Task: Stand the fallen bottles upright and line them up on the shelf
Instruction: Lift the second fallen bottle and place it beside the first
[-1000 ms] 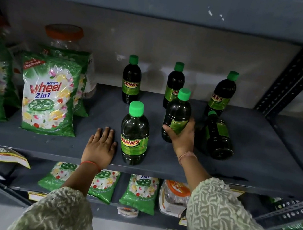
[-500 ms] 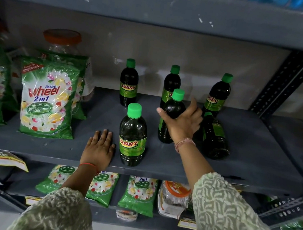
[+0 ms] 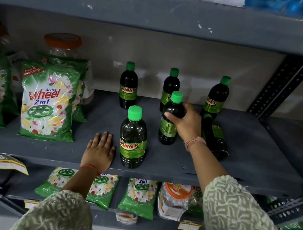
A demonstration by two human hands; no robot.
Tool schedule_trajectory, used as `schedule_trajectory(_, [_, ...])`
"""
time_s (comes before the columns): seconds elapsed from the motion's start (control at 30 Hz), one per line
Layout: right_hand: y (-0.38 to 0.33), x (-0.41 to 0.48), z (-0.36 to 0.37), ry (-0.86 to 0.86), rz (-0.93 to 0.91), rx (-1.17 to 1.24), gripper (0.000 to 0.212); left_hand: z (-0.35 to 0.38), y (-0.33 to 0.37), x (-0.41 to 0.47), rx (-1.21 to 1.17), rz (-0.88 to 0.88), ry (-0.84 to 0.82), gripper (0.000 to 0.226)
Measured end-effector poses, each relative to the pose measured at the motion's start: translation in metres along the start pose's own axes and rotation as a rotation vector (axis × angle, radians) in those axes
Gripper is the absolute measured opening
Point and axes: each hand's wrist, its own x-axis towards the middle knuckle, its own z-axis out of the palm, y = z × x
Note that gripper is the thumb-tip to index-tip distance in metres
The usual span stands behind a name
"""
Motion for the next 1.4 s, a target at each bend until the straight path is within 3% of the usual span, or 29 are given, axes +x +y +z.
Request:
schedule_trajectory(0.1, [0.001, 0.018, -0.010, -0.310, 0.093, 0.043, 0.056, 0.000, 0.000, 0.000, -0.010, -0.002, -0.008, 0.054])
schedule_trajectory(0.17, [-0.002, 0.027, -0.014, -0.464, 0.180, 0.074, 0.088, 0.000, 0.001, 0.000, -0.011, 0.000, -0.009, 0.054])
schedule_trajectory(0.23, [-0.003, 0.029, -0.015, -0.479, 0.210, -0.032, 0.114, 0.000, 0.001, 0.000, -0.013, 0.000, -0.007, 0.054])
schedule_trajectory(0.3, [-0.004, 0.023, -0.012, -0.348, 0.155, -0.161, 0.107, 0.000, 0.001, 0.000, 0.000, -0.002, -0.015, 0.054])
schedule_trajectory(0.4, [0.001, 0.013, -0.006, -0.146, 0.094, 0.031, 0.071, 0.000, 0.001, 0.000, 0.030, -0.004, -0.024, 0.054])
schedule_trajectory(0.5, [0.006, 0.013, -0.010, -0.174, 0.131, 0.168, 0.056, 0.000, 0.001, -0.001, 0.026, 0.001, -0.019, 0.054])
schedule_trajectory(0.63, [0.023, 0.009, -0.015, -0.385, 0.176, 0.464, 0.069, -0.001, 0.001, 0.000, 0.002, 0.001, -0.015, 0.054])
schedule_trajectory(0.73, [0.044, 0.000, -0.007, -0.444, 0.243, 0.443, 0.091, 0.001, 0.000, 0.001, 0.013, 0.002, -0.004, 0.054])
schedule_trajectory(0.93, [0.057, -0.023, 0.022, -0.165, 0.230, 0.238, 0.068, 0.000, 0.000, 0.000, 0.016, 0.007, -0.011, 0.068])
schedule_trajectory(1.03, [0.065, -0.036, 0.022, -0.242, 0.202, 0.193, 0.066, 0.000, -0.001, 0.001, 0.007, 0.000, -0.015, 0.054])
schedule_trajectory(1.17, [0.068, -0.075, 0.014, -0.335, 0.117, 0.144, 0.064, 0.001, 0.000, 0.001, -0.008, -0.006, -0.027, 0.054])
schedule_trajectory(1.4, [0.067, -0.102, 0.007, -0.335, 0.041, 0.214, 0.058, -0.001, 0.001, 0.000, -0.018, -0.017, -0.046, 0.054])
